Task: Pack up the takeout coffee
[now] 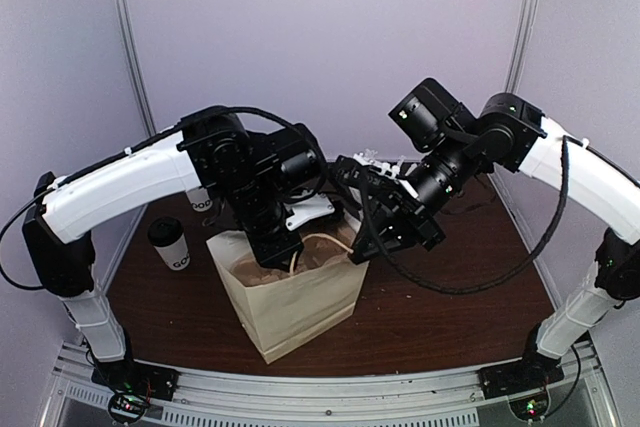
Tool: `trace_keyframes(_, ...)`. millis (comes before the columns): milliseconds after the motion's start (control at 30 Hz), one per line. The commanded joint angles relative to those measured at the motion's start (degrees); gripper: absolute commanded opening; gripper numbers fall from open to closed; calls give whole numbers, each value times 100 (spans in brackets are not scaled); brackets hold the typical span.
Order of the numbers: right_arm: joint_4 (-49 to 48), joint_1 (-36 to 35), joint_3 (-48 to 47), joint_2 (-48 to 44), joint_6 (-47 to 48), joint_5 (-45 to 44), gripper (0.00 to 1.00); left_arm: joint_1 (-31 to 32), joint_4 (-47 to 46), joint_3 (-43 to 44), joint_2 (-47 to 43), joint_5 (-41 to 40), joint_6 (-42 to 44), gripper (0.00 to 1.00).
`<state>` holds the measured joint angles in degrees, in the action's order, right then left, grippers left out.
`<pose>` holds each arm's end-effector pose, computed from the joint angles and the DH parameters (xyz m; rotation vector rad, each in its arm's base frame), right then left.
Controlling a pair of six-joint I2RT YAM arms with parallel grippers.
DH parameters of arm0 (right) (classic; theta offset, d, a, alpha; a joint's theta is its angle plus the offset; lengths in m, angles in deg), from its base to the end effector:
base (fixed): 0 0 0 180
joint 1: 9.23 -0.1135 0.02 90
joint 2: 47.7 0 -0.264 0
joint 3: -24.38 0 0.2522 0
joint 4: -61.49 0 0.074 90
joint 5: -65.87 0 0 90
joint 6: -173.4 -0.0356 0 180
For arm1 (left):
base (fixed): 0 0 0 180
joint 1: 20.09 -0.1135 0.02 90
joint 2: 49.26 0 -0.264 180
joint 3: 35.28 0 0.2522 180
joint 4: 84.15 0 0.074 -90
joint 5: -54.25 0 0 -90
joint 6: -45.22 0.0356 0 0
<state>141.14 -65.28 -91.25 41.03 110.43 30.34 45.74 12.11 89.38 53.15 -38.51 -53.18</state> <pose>0.1415 0.2620 0.4162 -1.9023 1.5196 1.3979 0.1409 -0.3098 0.3615 1.3772 2.5342 -0.1890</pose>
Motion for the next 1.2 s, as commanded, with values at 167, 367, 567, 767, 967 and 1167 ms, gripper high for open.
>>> trace_keyframes(167, 961, -159, -247, -161, 1118, 427, 0, -107, 260, -75, -112, 110, 173, 0)
trace_keyframes(367, 704, -479, -213, -39, 938, -219, 0, -105, 541, 76, 186, 662, 251, 0)
trace_keyframes(567, 669, -665, -379, 58, 885, -642, 0, -106, 649, 19, 209, 803, 159, 0)
trace_keyframes(767, 725, -743, -670, 139, 849, -708, 1, -107, 564, -243, 312, 847, 128, 0)
trace_keyframes(967, 763, -860, -738, 203, 878, -833, 1, -96, 230, -429, 410, 1013, 65, 0)
trace_keyframes(1167, 853, -966, -822, 252, 927, -886, 2, -98, 126, -649, 500, 1001, 17, 0)
